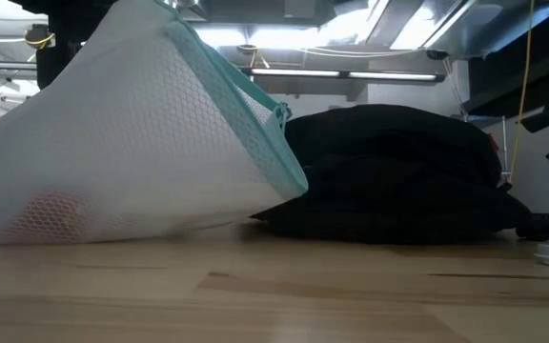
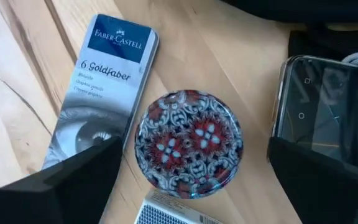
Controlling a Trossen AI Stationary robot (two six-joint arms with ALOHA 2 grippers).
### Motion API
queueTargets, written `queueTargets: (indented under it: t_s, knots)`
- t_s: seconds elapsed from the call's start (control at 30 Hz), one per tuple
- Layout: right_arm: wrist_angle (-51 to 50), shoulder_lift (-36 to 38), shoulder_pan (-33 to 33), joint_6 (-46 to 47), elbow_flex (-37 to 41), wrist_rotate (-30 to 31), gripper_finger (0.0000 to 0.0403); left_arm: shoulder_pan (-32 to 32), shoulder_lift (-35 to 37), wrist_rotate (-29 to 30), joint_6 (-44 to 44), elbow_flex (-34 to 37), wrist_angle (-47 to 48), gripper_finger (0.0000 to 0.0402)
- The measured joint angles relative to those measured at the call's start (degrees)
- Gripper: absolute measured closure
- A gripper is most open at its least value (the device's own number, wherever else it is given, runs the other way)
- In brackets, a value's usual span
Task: Unpack backpack
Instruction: Put the white scented candle into the transparent zipper bag
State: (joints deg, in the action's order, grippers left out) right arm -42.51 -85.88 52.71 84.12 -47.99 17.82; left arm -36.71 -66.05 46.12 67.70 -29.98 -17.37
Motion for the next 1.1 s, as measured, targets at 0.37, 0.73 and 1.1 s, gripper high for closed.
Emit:
queueTargets:
  t_s: [0.37, 0.73, 1.1]
  knots:
    - [3.1, -3.3, -7.2, -6.2, 0.0, -6.6, 0.0004, 0.0, 0.0, 0.0, 0.0, 0.0, 0.3, 0.04]
    - [3.1, -7.0, -8.8, -9.5, 0.0, -11.2, 0.0005, 0.0, 0.0, 0.2, 0.0, 0.0, 0.3, 0.04]
    - [3.6, -7.0, -8.8, -12.1, 0.0, -13.9, 0.0023, 0.0, 0.0, 0.2, -0.2, 0.0, 0.3, 0.04]
